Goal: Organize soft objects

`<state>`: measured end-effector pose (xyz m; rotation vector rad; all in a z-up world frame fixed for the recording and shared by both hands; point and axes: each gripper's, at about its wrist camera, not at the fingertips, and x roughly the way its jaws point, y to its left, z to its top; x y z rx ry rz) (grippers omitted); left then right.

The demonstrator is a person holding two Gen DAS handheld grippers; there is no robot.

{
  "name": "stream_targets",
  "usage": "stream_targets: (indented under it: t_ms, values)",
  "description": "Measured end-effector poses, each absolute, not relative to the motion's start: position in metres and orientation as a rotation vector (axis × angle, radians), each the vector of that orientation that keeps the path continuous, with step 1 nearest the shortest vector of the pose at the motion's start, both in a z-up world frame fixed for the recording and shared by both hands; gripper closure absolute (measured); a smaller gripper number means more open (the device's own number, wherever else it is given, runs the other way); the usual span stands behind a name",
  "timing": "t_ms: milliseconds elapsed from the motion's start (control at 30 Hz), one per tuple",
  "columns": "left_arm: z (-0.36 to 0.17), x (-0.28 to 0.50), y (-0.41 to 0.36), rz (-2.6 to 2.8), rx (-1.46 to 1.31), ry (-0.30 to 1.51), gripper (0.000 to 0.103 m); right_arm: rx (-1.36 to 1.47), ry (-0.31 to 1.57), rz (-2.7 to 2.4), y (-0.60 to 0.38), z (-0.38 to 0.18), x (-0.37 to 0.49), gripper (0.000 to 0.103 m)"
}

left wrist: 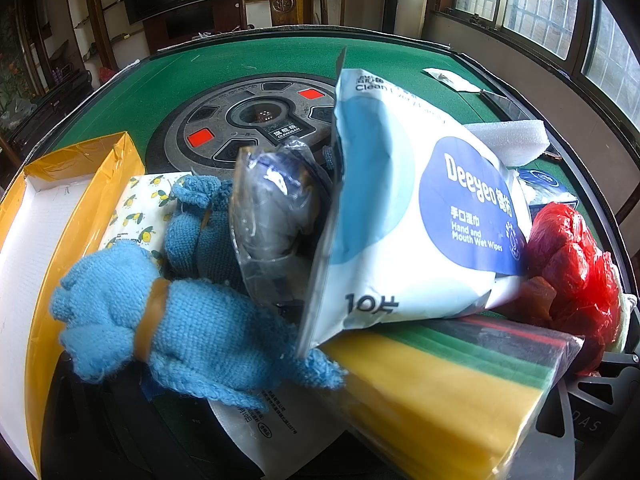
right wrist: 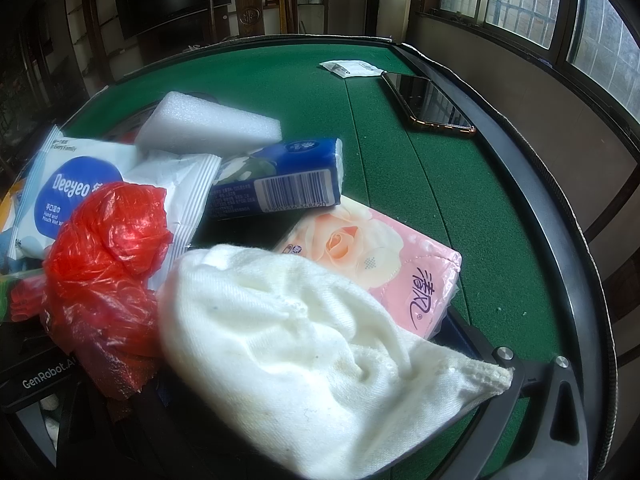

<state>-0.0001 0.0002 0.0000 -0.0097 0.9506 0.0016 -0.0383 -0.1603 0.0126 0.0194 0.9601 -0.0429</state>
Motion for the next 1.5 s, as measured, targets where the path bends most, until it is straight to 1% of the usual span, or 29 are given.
stream_targets:
  t_ms: [433,567,667,800,1033,1167,1233,1300,1333,1400,1433,1500]
  values:
    - [0.0,0.0,0.0,-0.007,-0.006,0.951,0.0,0.014,0.966,-0.027,-0.159,0.012,-0.039,0.001]
    - [0.001,-0.005,0.003,-0.049,0.016,0.956,0.0,0.005,1.019,0.009,-0.16,0.014,-0.046,0.001]
    - [0.003,-0.01,0.01,-0.062,0.024,0.999,0.0,0.02,1.054,-0.025,-0.159,0.017,-0.057,0.001]
    - [0.007,-0.031,0.017,-0.059,0.036,1.003,0.0,0.016,1.117,-0.024,-0.151,0.017,-0.059,0.001]
    - [0.007,-0.037,0.021,-0.113,0.057,1.02,0.0,0.015,1.149,-0.035,-0.151,0.022,-0.083,0.001]
    - [0.015,-0.056,0.037,-0.13,-0.002,0.994,0.0,0.002,1.077,-0.057,-0.156,0.042,-0.117,0.001]
    - [0.028,-0.07,0.047,-0.128,-0.037,0.935,0.0,-0.023,1.002,-0.082,-0.156,0.06,-0.135,0.001]
    - [0.046,-0.085,0.058,-0.128,-0.058,0.868,0.0,-0.032,0.867,-0.085,-0.158,0.087,-0.151,0.001]
    - [0.057,-0.094,0.063,-0.131,-0.066,0.826,0.0,-0.034,0.769,-0.091,-0.159,0.103,-0.162,0.001]
    - [0.08,-0.113,0.072,-0.138,-0.072,0.72,0.0,-0.03,0.591,-0.071,-0.155,0.128,-0.175,0.001]
    - [0.09,-0.121,0.077,-0.141,-0.062,0.664,0.0,-0.011,0.542,-0.032,-0.154,0.134,-0.175,0.001]
    - [0.1,-0.133,0.081,-0.178,-0.031,0.598,0.0,-0.008,0.598,-0.016,-0.151,0.133,-0.15,0.001]
